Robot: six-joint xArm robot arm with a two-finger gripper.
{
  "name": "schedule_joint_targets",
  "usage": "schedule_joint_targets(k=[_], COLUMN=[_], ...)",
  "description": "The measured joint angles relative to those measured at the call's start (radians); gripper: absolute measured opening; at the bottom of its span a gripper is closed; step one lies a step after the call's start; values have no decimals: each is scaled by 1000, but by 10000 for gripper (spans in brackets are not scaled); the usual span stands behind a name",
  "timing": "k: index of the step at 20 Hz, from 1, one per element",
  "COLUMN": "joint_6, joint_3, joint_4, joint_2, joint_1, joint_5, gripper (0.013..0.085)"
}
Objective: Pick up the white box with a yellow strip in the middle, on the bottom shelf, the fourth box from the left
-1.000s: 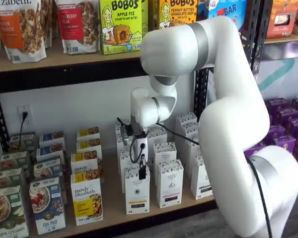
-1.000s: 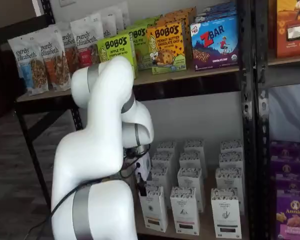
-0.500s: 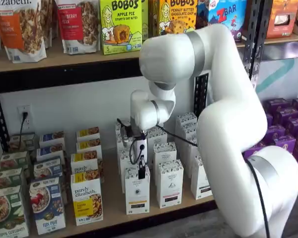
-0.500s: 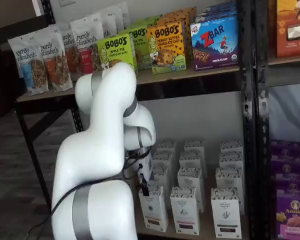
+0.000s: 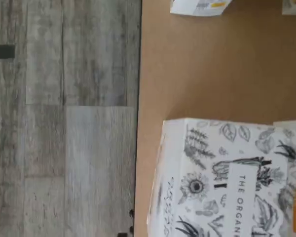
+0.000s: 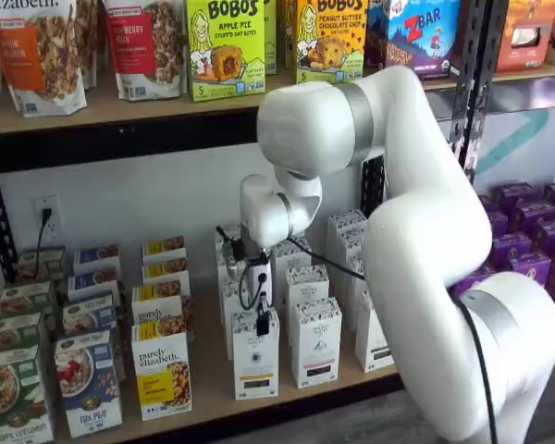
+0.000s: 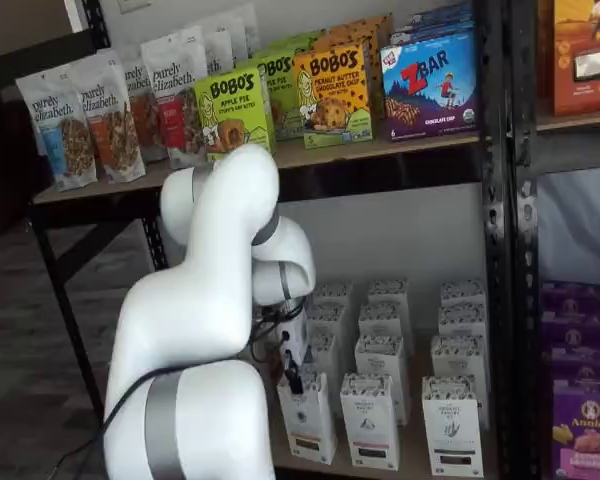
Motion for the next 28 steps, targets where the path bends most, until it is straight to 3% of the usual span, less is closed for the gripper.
schedule_joint_targets(k=[10,18,25,27,28], joint_6=[52,64,48,32,31], joint_3=[-67,-119,-150,-159,-161], joint_4=[-62,-79,-60,-41,-40], joint_2=[63,121,154,160,161], joint_1=[1,-2,-3,-2,-2], joint_5=[35,22,11,18,19], gripper=[850,850,850,770,770])
